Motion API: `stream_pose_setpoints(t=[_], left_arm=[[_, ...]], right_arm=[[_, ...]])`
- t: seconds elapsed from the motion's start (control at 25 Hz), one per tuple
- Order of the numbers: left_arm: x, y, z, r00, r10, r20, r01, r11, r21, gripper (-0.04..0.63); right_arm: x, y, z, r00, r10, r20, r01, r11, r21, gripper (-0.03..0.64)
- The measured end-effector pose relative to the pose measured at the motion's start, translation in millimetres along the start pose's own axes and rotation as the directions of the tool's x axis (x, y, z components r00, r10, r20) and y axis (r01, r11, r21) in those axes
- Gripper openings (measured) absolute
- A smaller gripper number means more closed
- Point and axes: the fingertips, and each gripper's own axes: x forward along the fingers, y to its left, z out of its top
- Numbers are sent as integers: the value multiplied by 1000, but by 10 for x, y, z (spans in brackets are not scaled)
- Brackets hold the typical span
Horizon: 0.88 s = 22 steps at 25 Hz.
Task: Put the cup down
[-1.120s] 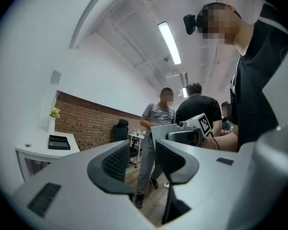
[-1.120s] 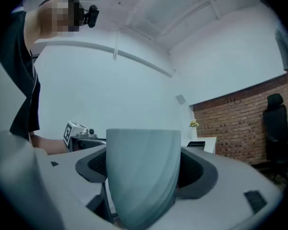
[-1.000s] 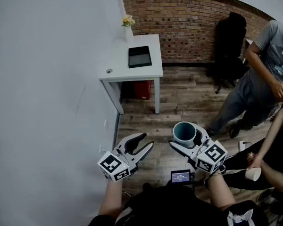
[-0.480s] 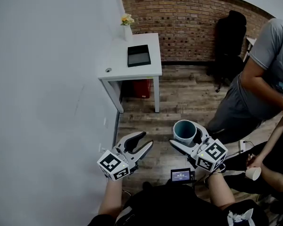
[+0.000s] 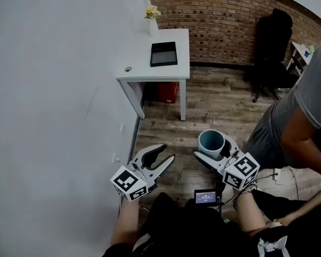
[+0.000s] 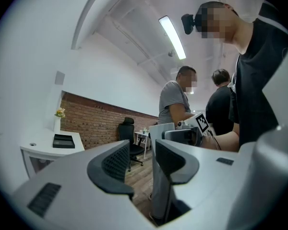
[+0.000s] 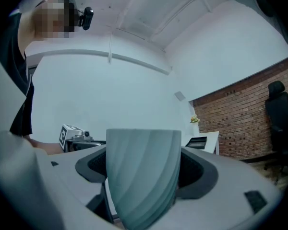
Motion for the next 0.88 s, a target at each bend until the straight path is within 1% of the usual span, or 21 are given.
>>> stream_pose_setpoints(t=[0.16, 0.36, 0.6, 0.88], left_arm=[[47, 248, -41, 1000, 24, 8, -24, 1000, -2, 158], [189, 678, -43, 999, 32, 12, -32, 999, -13, 169], [460, 1434, -50, 1000, 10, 9, -10, 999, -40, 179], [695, 2359, 116, 999, -35, 7, 36, 998, -54, 195]], right_arm=[[225, -127, -38, 1000, 5, 4, -5, 1000, -5, 397], [578, -373, -31, 1000, -1, -3, 1, 1000, -7, 396], [1159, -828, -27, 999, -31, -32, 31, 999, -6, 396], [1896, -1340, 143, 995, -95, -36, 96, 995, 11, 397]])
